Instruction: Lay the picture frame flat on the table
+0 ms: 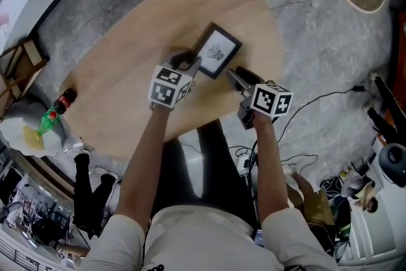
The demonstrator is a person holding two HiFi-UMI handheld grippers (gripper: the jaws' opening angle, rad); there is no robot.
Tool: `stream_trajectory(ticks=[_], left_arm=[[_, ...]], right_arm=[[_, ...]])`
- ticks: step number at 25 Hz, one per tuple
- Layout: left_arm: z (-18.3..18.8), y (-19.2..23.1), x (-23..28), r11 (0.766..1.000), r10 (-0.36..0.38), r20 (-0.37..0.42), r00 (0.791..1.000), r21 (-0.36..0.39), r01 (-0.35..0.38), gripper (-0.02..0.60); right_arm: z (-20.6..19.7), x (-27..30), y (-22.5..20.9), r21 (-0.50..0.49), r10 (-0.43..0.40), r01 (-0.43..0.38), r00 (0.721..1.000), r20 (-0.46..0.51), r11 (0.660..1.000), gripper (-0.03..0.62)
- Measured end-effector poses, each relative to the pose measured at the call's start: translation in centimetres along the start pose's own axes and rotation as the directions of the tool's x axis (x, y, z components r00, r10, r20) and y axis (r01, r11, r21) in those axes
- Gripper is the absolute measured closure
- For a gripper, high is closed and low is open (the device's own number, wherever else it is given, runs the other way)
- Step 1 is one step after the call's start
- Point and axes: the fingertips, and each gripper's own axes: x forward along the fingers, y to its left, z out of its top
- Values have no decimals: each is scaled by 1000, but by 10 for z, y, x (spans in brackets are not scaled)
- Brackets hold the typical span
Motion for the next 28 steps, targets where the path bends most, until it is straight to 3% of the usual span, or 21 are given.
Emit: stream_trajectory(ticks=[6, 13, 16, 24, 28], left_arm=[[20, -11, -14, 999, -3, 49, 999, -36, 5, 423], [32, -21, -62, 998, 36, 78, 996, 40, -39, 488], [38, -27, -86, 997, 50, 97, 994, 60, -56, 519], [34, -50, -154, 994, 53, 131, 990, 87, -65, 571], [22, -69, -191, 992, 49, 133, 990, 112, -64, 572]], right_arm=[[18, -31, 14, -74, -51, 54, 997, 51, 996, 426], [25, -72, 40, -174, -150, 174, 978, 145, 969, 512], [25, -88, 60, -184, -159, 190, 972, 171, 964, 557], [17, -130, 124, -206, -136, 187, 962, 236, 961, 589], [4, -154, 152, -273, -190, 272, 938, 291, 923, 589]])
